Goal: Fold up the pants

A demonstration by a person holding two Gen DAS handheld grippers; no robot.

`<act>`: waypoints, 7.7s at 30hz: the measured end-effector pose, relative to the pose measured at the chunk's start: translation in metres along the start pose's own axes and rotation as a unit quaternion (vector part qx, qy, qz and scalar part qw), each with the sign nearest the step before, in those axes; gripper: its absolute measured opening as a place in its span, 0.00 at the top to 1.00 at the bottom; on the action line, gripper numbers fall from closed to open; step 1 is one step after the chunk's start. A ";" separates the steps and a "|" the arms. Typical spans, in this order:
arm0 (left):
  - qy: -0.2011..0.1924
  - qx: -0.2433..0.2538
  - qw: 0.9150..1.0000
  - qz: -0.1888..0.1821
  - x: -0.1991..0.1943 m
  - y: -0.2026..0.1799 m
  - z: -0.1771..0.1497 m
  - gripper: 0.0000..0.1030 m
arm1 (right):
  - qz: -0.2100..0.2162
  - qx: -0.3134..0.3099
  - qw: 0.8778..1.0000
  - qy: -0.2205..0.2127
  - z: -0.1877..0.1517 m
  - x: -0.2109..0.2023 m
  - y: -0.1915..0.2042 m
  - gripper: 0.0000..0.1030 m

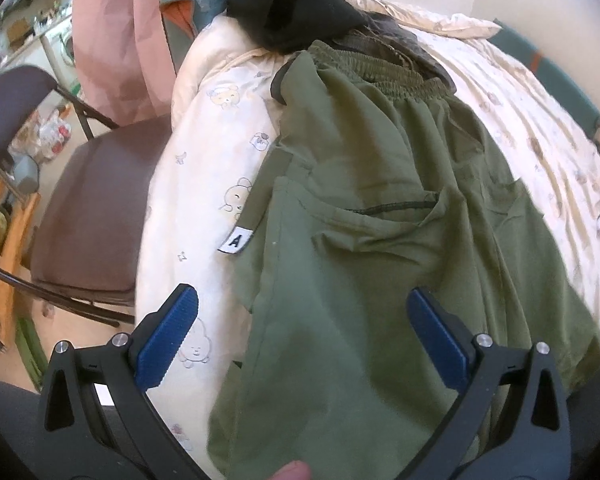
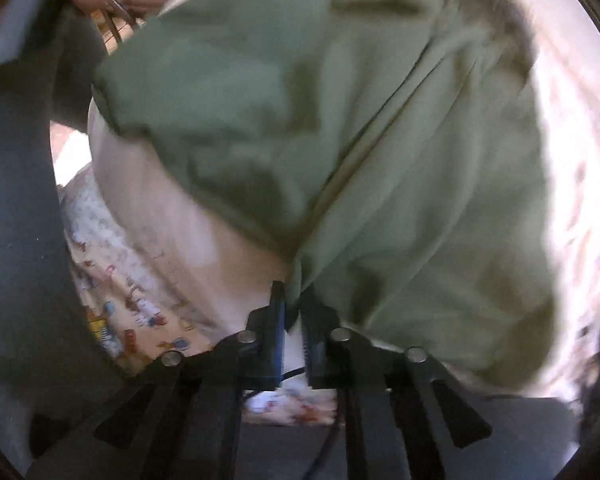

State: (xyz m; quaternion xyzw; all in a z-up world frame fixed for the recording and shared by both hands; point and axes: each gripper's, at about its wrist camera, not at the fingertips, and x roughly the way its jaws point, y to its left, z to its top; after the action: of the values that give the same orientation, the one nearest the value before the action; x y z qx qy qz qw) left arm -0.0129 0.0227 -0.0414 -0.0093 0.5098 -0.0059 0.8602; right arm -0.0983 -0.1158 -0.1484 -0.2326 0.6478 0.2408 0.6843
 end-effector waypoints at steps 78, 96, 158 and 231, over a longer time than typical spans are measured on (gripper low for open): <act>0.113 -0.053 0.991 -0.041 0.070 0.070 0.042 0.06 | 0.241 0.288 0.909 -0.181 0.144 -0.018 -0.238 0.45; 0.109 0.034 0.985 -0.127 0.064 0.041 0.063 1.00 | 0.199 0.192 0.927 -0.255 0.143 -0.053 -0.212 1.00; 0.099 -0.068 0.991 -0.055 0.048 0.112 0.021 0.13 | 0.333 0.232 0.906 -0.120 0.104 -0.002 -0.161 0.36; 0.192 -0.003 0.975 -0.116 0.066 0.118 0.010 0.66 | 0.313 0.231 0.918 -0.071 0.088 0.028 -0.184 0.91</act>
State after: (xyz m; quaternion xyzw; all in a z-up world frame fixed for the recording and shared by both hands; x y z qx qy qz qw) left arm 0.0275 0.1399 -0.0975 -0.0692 0.6608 -0.1057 0.7398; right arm 0.0872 -0.2028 -0.1703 0.1646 0.6751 0.3024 0.6524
